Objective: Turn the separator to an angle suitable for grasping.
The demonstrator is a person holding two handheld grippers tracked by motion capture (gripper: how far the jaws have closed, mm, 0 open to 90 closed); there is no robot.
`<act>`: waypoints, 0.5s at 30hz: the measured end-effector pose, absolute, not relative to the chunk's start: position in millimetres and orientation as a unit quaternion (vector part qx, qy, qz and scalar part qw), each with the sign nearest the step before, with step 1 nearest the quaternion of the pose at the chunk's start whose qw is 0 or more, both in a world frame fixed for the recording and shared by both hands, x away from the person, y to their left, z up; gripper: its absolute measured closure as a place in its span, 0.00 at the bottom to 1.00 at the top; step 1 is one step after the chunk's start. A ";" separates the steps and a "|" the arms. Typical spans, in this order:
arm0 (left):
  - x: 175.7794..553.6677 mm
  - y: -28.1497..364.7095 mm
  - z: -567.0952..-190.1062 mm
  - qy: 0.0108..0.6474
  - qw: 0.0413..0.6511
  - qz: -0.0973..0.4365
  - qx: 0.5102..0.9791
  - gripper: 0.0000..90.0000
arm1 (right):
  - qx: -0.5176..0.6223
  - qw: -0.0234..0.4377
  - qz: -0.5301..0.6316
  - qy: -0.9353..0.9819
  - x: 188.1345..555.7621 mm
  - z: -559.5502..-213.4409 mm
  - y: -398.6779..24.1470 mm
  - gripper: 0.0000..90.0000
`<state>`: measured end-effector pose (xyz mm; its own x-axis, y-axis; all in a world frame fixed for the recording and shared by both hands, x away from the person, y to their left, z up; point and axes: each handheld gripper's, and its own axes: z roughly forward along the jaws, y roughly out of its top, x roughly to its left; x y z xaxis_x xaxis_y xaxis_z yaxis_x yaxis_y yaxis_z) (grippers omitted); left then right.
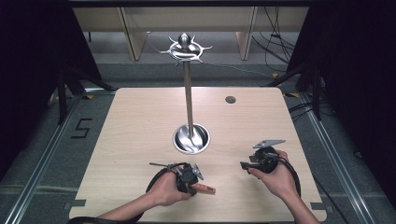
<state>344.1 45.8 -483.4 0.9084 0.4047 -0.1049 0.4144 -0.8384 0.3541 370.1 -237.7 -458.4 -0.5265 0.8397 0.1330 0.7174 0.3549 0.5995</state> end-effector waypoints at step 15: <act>386.3 32.1 -481.0 0.262 0.193 0.014 0.945 0.99 | 0.476 0.094 0.313 0.816 369.7 -458.5 -241.9 0.57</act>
